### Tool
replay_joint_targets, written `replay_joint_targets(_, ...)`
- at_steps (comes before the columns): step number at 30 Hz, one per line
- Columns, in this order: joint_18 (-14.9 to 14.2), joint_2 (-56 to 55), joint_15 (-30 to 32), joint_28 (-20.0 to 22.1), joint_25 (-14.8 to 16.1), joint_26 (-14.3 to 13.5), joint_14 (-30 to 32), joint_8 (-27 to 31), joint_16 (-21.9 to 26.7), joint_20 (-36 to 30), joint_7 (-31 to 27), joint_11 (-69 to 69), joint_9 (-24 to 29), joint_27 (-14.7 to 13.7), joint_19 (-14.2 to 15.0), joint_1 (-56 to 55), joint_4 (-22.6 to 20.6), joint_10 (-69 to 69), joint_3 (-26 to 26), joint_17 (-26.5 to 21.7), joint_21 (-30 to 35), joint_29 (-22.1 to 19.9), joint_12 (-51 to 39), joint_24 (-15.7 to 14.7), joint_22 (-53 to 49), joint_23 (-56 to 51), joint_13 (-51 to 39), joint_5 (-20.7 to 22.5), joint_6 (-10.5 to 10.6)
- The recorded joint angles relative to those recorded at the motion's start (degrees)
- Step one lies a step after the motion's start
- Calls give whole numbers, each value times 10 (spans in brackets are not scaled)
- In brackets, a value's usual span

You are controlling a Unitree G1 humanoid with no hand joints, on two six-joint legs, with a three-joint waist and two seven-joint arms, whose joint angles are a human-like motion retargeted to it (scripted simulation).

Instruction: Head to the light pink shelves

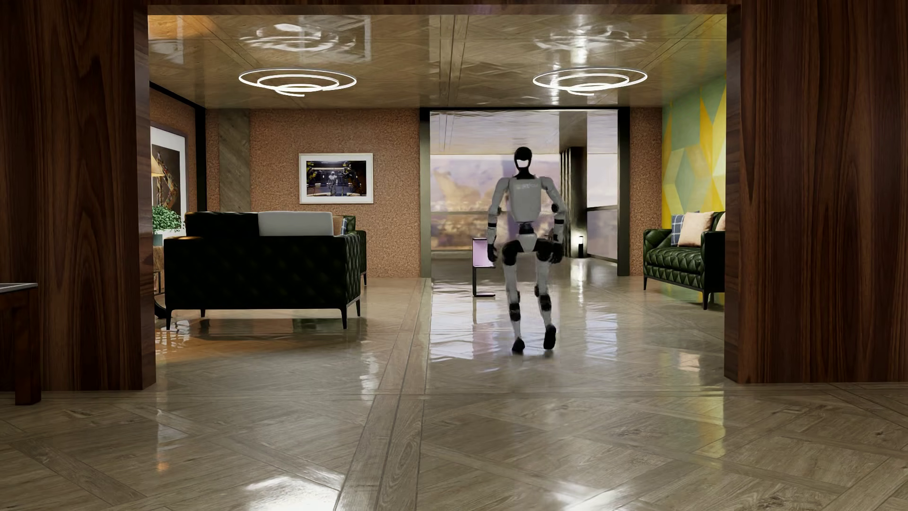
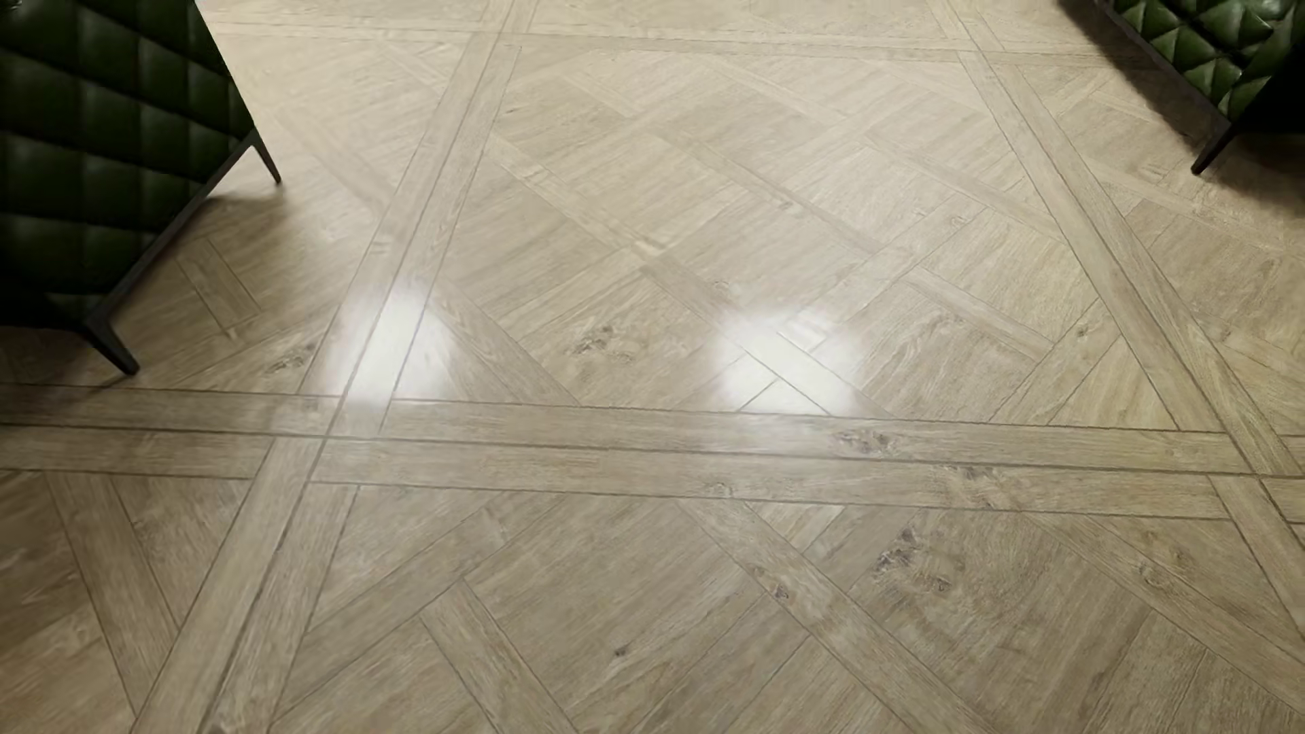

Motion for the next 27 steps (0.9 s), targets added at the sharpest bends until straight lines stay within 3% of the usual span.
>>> replay_joint_targets(1, 0, -38, 25, 0, 0, 0, 3, 0, 7, 14, 0, -114, 0, 0, 0, 59, 8, -35, -36, -9, 32, 0, -21, 0, -39, 4, 18, 5, 3)
replay_joint_targets(2, 0, -68, -3, 0, 0, 0, -6, 0, 15, 34, 0, -221, -1, 0, 0, 111, 17, -63, -68, -15, 43, 0, -45, 0, -75, 6, 37, 6, 5)
replay_joint_targets(4, 0, -119, -232, 0, 0, 0, -39, 0, 33, 59, 0, -340, -8, 0, 0, 197, 35, -90, -120, -29, 57, 0, -94, 0, -124, 6, 69, -1, 12)
replay_joint_targets(5, 0, -143, -297, 0, 0, 0, -38, 0, 39, 79, 0, -335, -9, 0, 0, 228, 53, -88, -151, -33, 62, 0, -109, 0, -135, 14, 79, -11, 16)
replay_joint_targets(6, 0, -162, -255, 0, 0, 0, -6, 0, 41, 97, 0, -326, -7, 0, 0, 248, 76, -72, -182, -31, 61, 0, -114, 0, -134, 29, 86, -18, 18)
replay_joint_targets(7, 0, -179, -135, 0, 0, 0, 68, 0, 41, 101, 0, -299, -10, 0, 0, 256, 96, -39, -199, -26, 57, 0, -109, 0, -123, 45, 91, -17, 21)
replay_joint_targets(8, 0, -211, 36, 0, 0, 0, 200, 0, 32, 99, 0, -252, -25, 0, 0, 238, 130, 16, -199, -18, 51, 0, -100, 0, -105, 64, 99, 4, 43)
replay_joint_targets(9, 0, -186, 36, 0, 0, 0, 273, 0, 21, 87, 0, -205, -19, 0, 0, 207, 128, 113, -163, -15, 60, 0, -82, 0, -68, 74, 84, 28, 48)
replay_joint_targets(10, 0, -152, 21, 0, 0, 0, 300, 0, 10, 69, 0, -182, -15, 0, 0, 157, 126, 219, -127, -12, 63, 0, -67, 0, -31, 75, 67, 52, 52)
replay_joint_targets(11, 0, -95, -9, 0, 0, 0, 248, 0, 1, 40, 0, -194, -9, 0, 0, 96, 121, 321, -89, -9, 50, 0, -52, 0, 5, 62, 47, 73, 53)
replay_joint_targets(13, 0, 48, -79, 0, 0, 0, 96, 0, -9, -27, 0, -259, -2, 0, 0, -19, 90, 410, -7, -8, 6, 0, -9, 0, 82, 15, -3, 92, 35)
replay_joint_targets(15, 0, 184, -171, 0, 0, 0, 49, 0, -10, -70, 0, -330, -1, 0, 0, -128, 69, 336, 66, -12, -59, 0, 45, 0, 148, -60, -51, 80, 14)
replay_joint_targets(19, 0, 336, -307, 0, 0, 0, 79, 0, 2, -59, 0, -378, -29, 0, 0, -237, 81, -61, 189, -38, -182, 0, 139, 0, 201, -217, -145, 25, -10)
replay_joint_targets(20, 0, 356, -310, 0, 0, 0, 119, 0, 5, -44, 0, -373, -39, 0, 0, -256, 87, -176, 210, -48, -204, 0, 155, 0, 208, -246, -157, 12, -11)
replay_joint_targets(21, 0, 378, -294, 0, 0, 0, 103, 0, 9, -38, 0, -358, -43, 0, 0, -274, 90, -158, 231, -54, -224, 0, 165, 0, 217, -263, -163, -7, -12)
replay_joint_targets(22, 0, 396, -255, 0, 0, 0, 69, 0, 12, -33, 0, -324, -43, 0, 0, -284, 85, -34, 247, -54, -238, 0, 171, 0, 229, -265, -159, -27, -17)
replay_joint_targets(24, 0, 367, -89, 0, 0, 0, 97, 0, 16, -37, 0, -166, -48, 0, 0, -301, 42, 100, 239, -34, -232, 0, 161, 0, 260, -232, -135, -65, -47)
replay_joint_targets(25, 0, 332, -12, 0, 0, 0, 65, 0, 15, -45, 0, -50, -38, 0, 0, -266, 18, 134, 222, -25, -205, 0, 143, 0, 267, -200, -120, -71, -51)
replay_joint_targets(26, 0, 279, 7, 0, 0, 0, 32, 0, 10, -45, 0, 89, -28, 0, 0, -218, -3, 139, 205, -18, -161, 0, 129, 0, 250, -161, -116, -71, -52)
replay_joint_targets(27, 0, 217, -25, 0, 0, 0, 31, 0, 3, -45, 0, 142, -23, 0, 0, -161, -11, 107, 163, -9, -110, 0, 109, 0, 210, -100, -114, -54, -38)
